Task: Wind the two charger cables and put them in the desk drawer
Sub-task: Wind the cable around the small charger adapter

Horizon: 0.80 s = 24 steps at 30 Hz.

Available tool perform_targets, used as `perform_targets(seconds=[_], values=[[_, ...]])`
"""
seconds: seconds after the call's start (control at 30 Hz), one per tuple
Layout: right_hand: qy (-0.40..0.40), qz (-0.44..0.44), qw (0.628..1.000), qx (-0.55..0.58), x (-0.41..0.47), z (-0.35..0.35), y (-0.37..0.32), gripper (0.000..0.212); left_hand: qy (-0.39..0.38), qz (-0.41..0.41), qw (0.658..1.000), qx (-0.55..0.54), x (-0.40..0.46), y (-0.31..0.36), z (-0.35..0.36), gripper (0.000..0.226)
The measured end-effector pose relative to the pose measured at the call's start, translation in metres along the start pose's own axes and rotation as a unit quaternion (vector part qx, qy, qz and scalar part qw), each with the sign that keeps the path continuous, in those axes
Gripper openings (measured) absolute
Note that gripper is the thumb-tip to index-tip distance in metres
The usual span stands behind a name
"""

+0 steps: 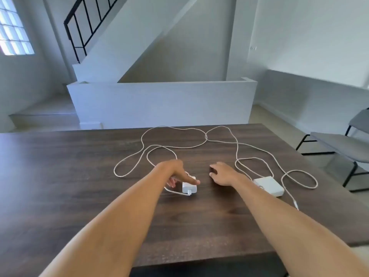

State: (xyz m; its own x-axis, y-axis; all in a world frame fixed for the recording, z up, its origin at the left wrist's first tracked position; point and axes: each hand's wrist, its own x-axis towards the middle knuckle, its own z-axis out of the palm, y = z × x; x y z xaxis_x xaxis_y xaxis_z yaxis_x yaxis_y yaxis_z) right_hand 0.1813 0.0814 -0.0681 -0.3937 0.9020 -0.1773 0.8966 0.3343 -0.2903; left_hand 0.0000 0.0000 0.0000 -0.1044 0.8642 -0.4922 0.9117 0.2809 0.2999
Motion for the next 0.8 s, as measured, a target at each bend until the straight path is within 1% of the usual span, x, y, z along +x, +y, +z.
perform_targets(seconds=[0.13, 0.2, 0.23, 0.33, 0.47, 0.57, 0.63, 0.73, 0.8], values=[[0.037, 0.003, 0.999, 0.007, -0.01, 0.014, 0.001, 0.052, 0.061, -0.002, 0.998, -0.002, 0.002, 0.004, 0.01, 0.077], [0.055, 0.0, 0.998, 0.006, -0.01, 0.019, 0.001, 0.051, 0.07, 0.008, 0.997, -0.027, 0.007, 0.006, 0.013, 0.069], [0.062, -0.001, 0.998, 0.004, -0.011, 0.022, 0.002, 0.051, 0.067, 0.013, 0.997, -0.046, 0.009, 0.007, 0.014, 0.063], [0.081, 0.002, 0.997, -0.001, -0.012, 0.029, 0.003, 0.05, 0.054, 0.008, 0.992, -0.115, 0.016, 0.007, 0.019, 0.056], [0.088, 0.004, 0.996, -0.004, -0.011, 0.031, 0.004, 0.05, 0.061, -0.008, 0.974, -0.218, 0.021, 0.001, 0.022, 0.044], [0.09, 0.004, 0.996, 0.001, -0.011, 0.034, 0.006, 0.05, 0.066, -0.017, 0.957, -0.283, 0.021, -0.004, 0.013, 0.04], [0.092, 0.005, 0.996, 0.004, -0.011, 0.034, 0.005, 0.05, 0.079, -0.004, 0.941, -0.328, 0.017, -0.005, 0.001, 0.04], [0.093, 0.006, 0.996, 0.003, -0.011, 0.034, 0.005, 0.05, 0.108, 0.054, 0.911, -0.394, 0.011, -0.006, -0.021, 0.038], [0.089, 0.007, 0.996, 0.004, -0.012, 0.034, 0.005, 0.05, 0.139, 0.096, 0.884, -0.436, 0.009, -0.009, -0.038, 0.037]])
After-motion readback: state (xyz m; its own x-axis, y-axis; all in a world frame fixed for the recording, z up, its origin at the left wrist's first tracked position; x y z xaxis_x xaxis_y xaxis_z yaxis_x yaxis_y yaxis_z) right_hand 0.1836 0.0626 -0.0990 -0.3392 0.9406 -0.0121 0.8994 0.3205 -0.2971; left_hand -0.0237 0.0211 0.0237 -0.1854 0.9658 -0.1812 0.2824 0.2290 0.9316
